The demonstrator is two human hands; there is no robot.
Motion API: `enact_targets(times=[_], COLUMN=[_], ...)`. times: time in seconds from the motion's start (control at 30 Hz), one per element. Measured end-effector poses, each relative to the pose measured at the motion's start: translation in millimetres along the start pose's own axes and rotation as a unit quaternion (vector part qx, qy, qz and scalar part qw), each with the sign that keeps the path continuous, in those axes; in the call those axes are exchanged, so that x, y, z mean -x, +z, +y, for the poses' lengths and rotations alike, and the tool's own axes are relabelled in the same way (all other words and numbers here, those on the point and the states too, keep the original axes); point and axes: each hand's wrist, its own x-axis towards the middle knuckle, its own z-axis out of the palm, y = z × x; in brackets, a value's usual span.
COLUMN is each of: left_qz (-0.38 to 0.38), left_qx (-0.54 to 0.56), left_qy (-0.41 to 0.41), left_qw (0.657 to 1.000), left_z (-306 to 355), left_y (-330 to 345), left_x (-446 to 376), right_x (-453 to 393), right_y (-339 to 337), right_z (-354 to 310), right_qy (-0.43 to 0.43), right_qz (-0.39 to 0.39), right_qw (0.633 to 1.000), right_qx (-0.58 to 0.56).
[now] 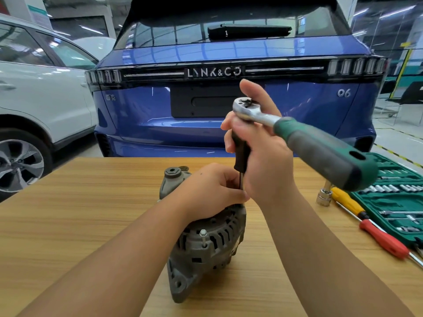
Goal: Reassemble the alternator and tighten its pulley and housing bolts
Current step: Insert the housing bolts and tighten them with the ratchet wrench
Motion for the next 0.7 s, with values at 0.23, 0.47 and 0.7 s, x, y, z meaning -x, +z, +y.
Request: enact_targets(times=[0.23, 0.47, 0.7], left_qz=[0.008, -0.007, -0.004], left_qx=[-0.005, -0.047, -0.025], left_qy=[-0.011, -0.004, 0.007], left_qw=[1.000, 0.999, 1.000], left_z=[-3, -3, -6], left_y=[1, 2, 1], left_x=[-2, -6, -5], right_x=[-9, -9, -4], right_y=[-1, -13, -2], right_z=[-10, -11, 0], right_qy=[0.133, 0.094, 0.009], right_qz=[0.011, 0.135, 0.013], right_qw=[0.985, 0.986, 1.000], right_qx=[-0.109, 0.009, 0.022])
